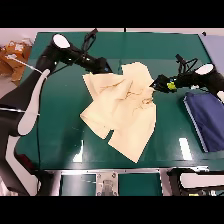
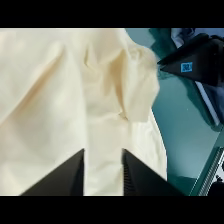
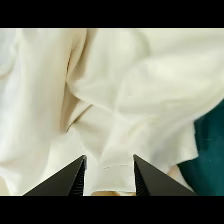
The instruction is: Fold the shirts.
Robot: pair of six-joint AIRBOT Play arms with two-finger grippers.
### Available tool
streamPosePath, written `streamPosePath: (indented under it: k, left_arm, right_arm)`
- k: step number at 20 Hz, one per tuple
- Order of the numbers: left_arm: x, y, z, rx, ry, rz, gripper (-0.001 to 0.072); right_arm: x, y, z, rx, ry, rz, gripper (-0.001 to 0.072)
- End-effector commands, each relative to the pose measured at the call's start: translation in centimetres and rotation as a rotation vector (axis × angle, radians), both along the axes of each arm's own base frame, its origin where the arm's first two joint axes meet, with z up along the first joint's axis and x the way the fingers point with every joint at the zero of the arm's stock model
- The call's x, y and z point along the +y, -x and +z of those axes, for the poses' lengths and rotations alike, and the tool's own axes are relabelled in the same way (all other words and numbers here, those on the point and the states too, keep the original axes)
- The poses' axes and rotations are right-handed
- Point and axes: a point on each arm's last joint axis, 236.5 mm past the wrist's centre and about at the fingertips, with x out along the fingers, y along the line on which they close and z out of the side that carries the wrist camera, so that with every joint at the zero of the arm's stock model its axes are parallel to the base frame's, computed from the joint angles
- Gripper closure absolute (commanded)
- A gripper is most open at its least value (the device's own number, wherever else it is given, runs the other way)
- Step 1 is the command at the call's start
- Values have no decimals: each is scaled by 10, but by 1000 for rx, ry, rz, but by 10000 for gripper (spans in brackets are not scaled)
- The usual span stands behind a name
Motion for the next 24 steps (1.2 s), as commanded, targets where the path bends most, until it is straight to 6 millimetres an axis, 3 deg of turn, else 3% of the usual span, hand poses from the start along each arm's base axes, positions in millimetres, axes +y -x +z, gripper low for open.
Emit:
streamPosePath:
  k: [1,4,6,8,11,13,15,18,19,20,21,22,23,24]
  left_arm:
    - [47,10,2,138,-25,-8,690]
    - [83,16,3,206,-80,25,690]
    - [108,26,-2,201,-217,33,690]
    - [121,46,0,214,-283,31,690]
    - [147,84,-10,239,-398,39,690]
    - [167,116,-25,262,-474,53,690]
    - [183,150,-42,293,-485,98,690]
    - [183,193,-73,342,-423,187,689]
    - [174,204,-84,361,-380,205,689]
    - [163,211,-93,391,-319,231,688]
    - [152,217,-102,432,-262,256,654]
    - [144,221,-112,457,-226,275,363]
    - [134,225,-123,474,-198,300,218]
    - [125,227,-133,469,-182,316,237]
  right_arm:
    - [-41,6,-4,47,28,-39,356]
    - [-89,42,4,147,41,-140,357]
    - [-96,80,-9,228,15,-170,359]
    - [-87,116,-34,306,-12,-192,358]
    - [-53,158,-79,401,-69,-199,320]
    - [-30,171,-99,417,-88,-181,305]
    - [-11,171,-110,407,-86,-154,313]
    - [16,168,-121,423,-90,-103,442]
    - [23,168,-124,429,-91,-84,540]
    - [27,166,-124,422,-84,-56,698]
    - [29,162,-122,405,-77,-38,694]
    - [28,156,-118,392,-79,-36,694]
    - [27,151,-114,375,-77,-37,694]
    - [26,146,-109,359,-77,-37,694]
